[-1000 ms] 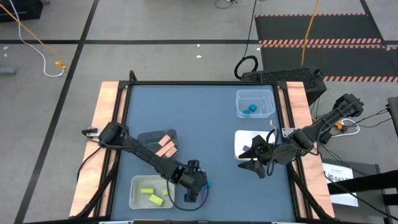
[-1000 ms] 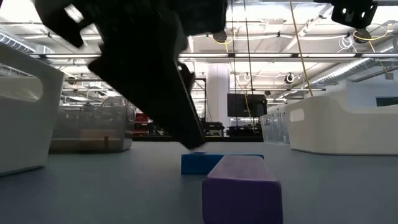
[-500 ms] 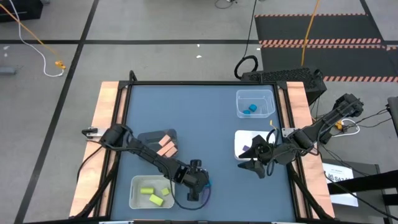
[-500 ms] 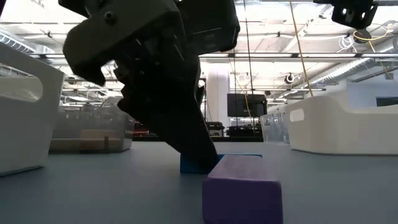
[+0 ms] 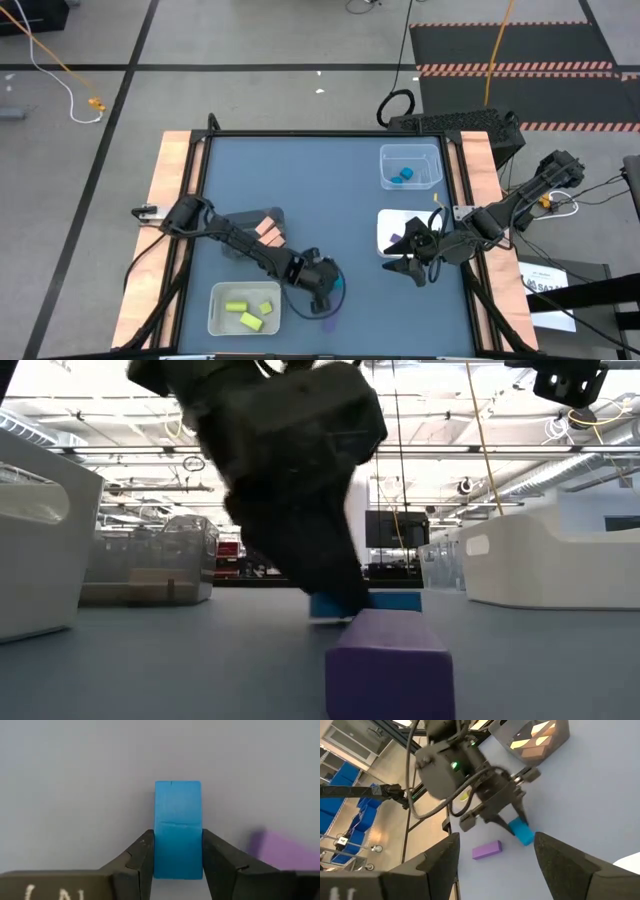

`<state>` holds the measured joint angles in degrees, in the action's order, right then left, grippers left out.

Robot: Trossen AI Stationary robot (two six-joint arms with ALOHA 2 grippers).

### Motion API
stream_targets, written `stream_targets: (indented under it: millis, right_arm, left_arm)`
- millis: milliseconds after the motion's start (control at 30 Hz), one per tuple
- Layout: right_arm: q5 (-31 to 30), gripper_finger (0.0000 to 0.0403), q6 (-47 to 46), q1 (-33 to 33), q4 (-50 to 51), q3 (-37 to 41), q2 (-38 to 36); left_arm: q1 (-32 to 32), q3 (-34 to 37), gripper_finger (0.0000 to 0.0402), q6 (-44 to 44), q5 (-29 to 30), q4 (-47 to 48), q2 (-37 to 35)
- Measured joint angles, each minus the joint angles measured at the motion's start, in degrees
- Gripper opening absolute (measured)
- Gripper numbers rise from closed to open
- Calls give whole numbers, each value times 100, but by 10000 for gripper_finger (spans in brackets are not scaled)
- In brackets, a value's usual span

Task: Sort & place blocks by color
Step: Put the blue block into the transparent bin

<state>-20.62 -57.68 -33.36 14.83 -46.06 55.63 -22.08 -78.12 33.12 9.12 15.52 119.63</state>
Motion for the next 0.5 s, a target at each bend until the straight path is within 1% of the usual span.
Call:
stream_targets:
  millis: [67, 167, 300, 400, 500]
  right_arm:
    - [0, 244, -6, 0, 0, 0, 0]
    - [0, 244, 0, 0, -1, 0, 0]
    - [0, 244, 0, 0, 0, 0, 0]
    - [-1, 244, -9, 0, 4, 0, -2]
    - [-11, 244, 182, 2, -39, 2, 0]
  left_arm:
    - [105, 4, 130, 78, 61, -89, -105]
    - [258, 0, 130, 247, 318, -144, -439]
    - [512, 2, 130, 494, 922, -180, -886]
    - [691, 2, 130, 494, 1439, -343, -1275]
    - [832, -8, 130, 418, 1819, -622, -1599]
